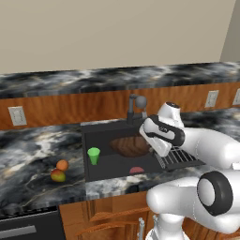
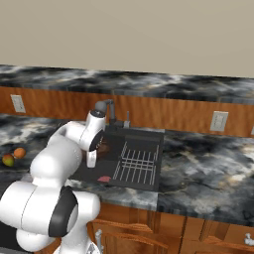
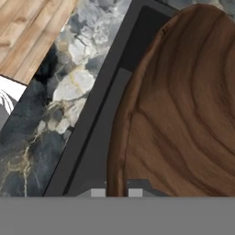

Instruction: Remove the mango and tangerine from the sink. Then move the bowl and cup from the counter to the sink for washing.

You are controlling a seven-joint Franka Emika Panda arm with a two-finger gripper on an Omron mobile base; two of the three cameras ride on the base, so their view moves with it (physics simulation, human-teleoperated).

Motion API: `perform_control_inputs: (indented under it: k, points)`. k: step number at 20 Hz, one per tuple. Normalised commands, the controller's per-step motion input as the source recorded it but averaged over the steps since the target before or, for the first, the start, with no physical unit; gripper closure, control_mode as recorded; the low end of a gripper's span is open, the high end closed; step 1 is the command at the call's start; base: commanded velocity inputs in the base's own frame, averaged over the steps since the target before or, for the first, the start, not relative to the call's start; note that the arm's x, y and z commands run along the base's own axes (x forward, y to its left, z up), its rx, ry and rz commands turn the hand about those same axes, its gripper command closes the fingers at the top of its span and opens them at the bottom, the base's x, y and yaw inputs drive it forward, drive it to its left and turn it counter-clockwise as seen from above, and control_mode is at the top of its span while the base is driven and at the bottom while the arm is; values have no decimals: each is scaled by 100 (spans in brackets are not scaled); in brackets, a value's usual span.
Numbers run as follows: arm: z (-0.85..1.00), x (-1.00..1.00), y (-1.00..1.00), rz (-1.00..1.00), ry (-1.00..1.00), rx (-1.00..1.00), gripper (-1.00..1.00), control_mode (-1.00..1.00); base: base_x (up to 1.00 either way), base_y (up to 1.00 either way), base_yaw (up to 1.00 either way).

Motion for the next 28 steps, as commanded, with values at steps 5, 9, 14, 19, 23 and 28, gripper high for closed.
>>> perform_control_inputs:
  k: [5, 9, 14, 19, 23, 28]
  points:
    - [-5, 9, 0, 0, 0, 0, 100, -100, 0, 0, 0]
    - [-12, 4, 0, 0, 0, 0, 100, -100, 0, 0, 0]
    - [-15, 3, 0, 0, 0, 0, 100, -100, 0, 0, 0]
    - [-16, 6, 0, 0, 0, 0, 100, -100, 0, 0, 0]
    - [-14, 11, 0, 0, 2, 0, 100, -100, 0, 0, 0]
    - [-17, 11, 0, 0, 3, 0, 100, -100, 0, 0, 0]
